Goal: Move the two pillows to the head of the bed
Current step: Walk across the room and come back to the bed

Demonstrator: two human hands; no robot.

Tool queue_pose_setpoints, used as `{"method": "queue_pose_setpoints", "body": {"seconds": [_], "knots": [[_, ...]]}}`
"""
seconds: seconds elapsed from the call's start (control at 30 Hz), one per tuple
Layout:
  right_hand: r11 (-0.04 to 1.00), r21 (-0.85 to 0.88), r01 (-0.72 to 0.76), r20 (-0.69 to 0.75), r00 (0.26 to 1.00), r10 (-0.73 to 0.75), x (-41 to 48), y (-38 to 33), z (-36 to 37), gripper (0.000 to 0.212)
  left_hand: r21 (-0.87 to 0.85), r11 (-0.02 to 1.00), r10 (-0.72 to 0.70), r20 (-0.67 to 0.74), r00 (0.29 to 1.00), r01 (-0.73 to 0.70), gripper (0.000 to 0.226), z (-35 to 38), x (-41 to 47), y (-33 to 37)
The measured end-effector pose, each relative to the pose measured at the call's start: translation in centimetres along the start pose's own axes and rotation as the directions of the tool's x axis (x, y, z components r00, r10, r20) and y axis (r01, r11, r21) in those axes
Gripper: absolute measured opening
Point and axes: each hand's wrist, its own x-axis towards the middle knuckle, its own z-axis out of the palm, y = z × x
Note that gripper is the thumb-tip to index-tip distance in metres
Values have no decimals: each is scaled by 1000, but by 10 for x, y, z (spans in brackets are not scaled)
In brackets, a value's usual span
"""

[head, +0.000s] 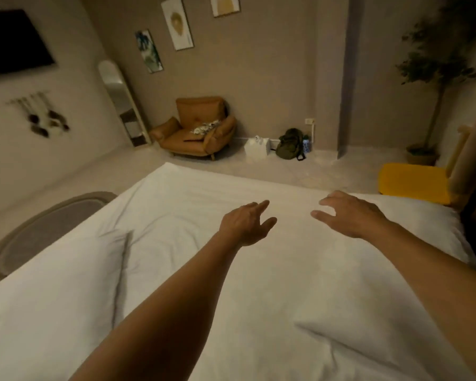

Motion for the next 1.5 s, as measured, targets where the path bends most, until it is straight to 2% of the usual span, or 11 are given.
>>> {"method": "queue_pose_setpoints", "body": {"seconds": [0.17,0.4,0.5,0.63,0.77,0.93,1.03,1.13,1.3,1.5], "knots": [[985,-37,167,-91,981,-170,-40,-152,-57,69,10,993,-116,-128,985,119,67,-103,-100,-78],[921,-74,382,-154,908,-389,-130,-341,-102,67,-21,971,-235,-254,938,237,61,-206,-277,-189],[894,-122,430,-139,885,-445,-169,-418,-107,64,-63,946,-322,-279,905,318,64,-233,-358,-236],[817,-149,556,-98,814,-572,-227,-533,-95,59,-90,898,-439,-275,856,432,69,-259,-475,-307],[763,-134,633,-22,767,-641,-281,-628,-80,76,-108,832,-552,-253,794,544,71,-278,-570,-369],[706,-162,690,44,719,-693,-320,-716,-66,65,-156,753,-658,-179,732,639,66,-273,-658,-417],[659,-151,737,38,670,-741,-337,-758,-48,64,-146,702,-710,-212,671,697,71,-265,-704,-445],[613,-161,773,77,629,-773,-357,-795,-26,65,-144,669,-742,-181,645,729,76,-255,-750,-455],[557,-112,823,103,567,-817,-375,-853,4,76,-129,544,-836,-173,521,829,70,-252,-827,-467],[449,-63,892,142,453,-880,-392,-909,36,72,-129,447,-893,-126,433,885,73,-246,-877,-492]]}}
